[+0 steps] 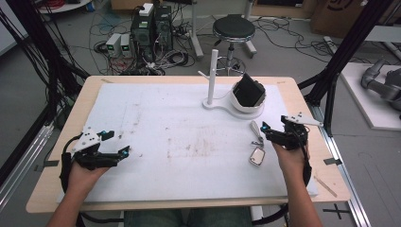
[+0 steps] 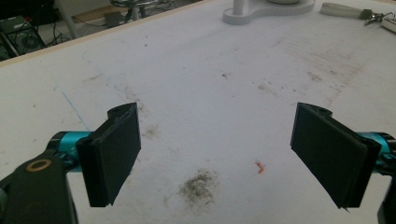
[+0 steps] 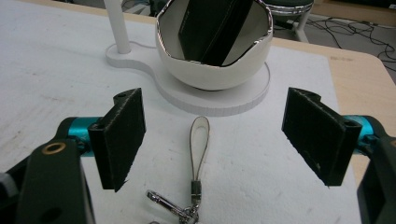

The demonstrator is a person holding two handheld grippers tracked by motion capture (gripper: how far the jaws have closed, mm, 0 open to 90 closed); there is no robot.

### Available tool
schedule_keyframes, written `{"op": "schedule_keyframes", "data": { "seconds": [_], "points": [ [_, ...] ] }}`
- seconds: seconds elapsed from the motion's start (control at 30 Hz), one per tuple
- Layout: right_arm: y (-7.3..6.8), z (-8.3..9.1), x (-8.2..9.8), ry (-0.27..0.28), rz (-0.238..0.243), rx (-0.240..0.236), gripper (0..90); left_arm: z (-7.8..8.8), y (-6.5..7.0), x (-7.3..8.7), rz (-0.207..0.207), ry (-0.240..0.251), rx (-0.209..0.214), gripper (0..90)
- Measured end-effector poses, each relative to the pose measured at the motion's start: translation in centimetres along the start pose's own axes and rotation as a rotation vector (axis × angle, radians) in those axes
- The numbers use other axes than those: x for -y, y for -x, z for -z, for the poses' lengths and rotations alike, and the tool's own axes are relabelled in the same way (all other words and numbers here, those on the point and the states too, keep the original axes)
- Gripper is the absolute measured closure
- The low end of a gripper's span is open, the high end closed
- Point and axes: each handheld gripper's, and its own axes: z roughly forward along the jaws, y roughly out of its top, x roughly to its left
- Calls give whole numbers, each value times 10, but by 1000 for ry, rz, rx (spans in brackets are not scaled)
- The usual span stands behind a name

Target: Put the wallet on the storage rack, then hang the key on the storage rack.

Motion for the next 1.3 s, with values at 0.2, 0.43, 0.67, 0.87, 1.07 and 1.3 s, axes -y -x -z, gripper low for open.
{"op": "schedule_keyframes", "data": {
  "seconds": [0.2,0.43,0.67,0.87,1.07,1.3],
  "points": [
    [0,-2,1,-12,15,-3,220,-2,1,-1,-3,-1,6,161],
    [0,-3,1,-14,17,1,221,-2,-3,1,5,-2,8,161],
    [-3,-9,0,-35,29,-5,221,7,-1,2,3,6,-9,161],
    [-5,-23,4,-90,53,-18,227,12,-1,3,7,13,-23,161],
    [-3,-37,17,-175,41,-38,266,6,1,2,2,3,-9,161],
    [7,-54,32,-307,11,-54,358,1,4,1,-6,-1,5,161]
  ]
}}
